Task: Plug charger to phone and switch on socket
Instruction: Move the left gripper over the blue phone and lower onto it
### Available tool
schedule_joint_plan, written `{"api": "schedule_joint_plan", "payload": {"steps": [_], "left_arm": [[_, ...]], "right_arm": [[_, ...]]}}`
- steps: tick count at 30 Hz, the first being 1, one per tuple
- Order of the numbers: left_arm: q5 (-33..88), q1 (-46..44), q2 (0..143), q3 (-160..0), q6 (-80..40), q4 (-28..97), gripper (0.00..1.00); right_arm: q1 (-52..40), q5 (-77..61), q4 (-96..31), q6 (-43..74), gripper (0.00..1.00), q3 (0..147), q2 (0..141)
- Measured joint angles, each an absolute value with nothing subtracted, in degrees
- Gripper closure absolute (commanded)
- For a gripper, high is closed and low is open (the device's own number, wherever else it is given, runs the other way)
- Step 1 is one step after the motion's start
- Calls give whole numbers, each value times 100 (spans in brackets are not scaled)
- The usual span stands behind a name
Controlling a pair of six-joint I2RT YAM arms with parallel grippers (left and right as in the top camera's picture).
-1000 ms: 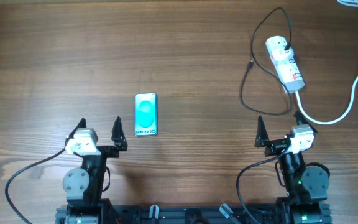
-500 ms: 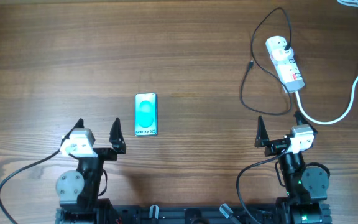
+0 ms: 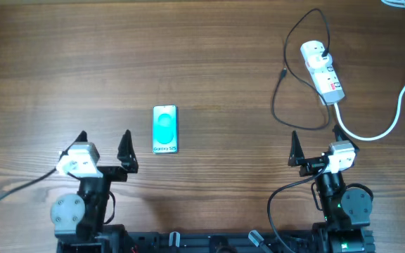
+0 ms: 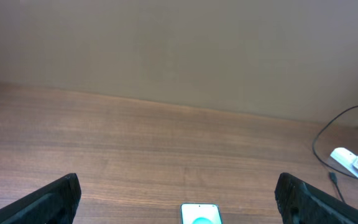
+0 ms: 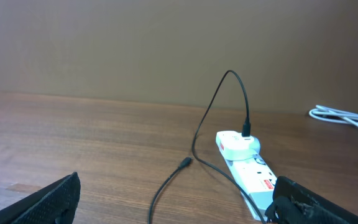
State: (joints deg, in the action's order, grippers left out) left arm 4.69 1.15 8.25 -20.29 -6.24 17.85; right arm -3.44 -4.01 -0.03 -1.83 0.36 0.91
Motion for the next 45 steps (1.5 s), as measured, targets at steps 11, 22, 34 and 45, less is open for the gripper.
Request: {"api": "schedule_joint_plan", "payload": {"steps": [11,22,34,45], "left_arm": [[819,108,3986,-4633,-622,3175,0],[980,-891,6661,-5911,-624,4447,0],[1068,-1013,7555,-5913,-1188,4646,0],[215,-1476,7677,-5913,-1584,4493,0]], "right_arm": [[-344,-401,-3,-183,0,36,91],[-344,-401,-3,-183,0,36,91],[-344,-401,-5,-183,0,36,91],[-344,-401,-3,-183,0,36,91]]}}
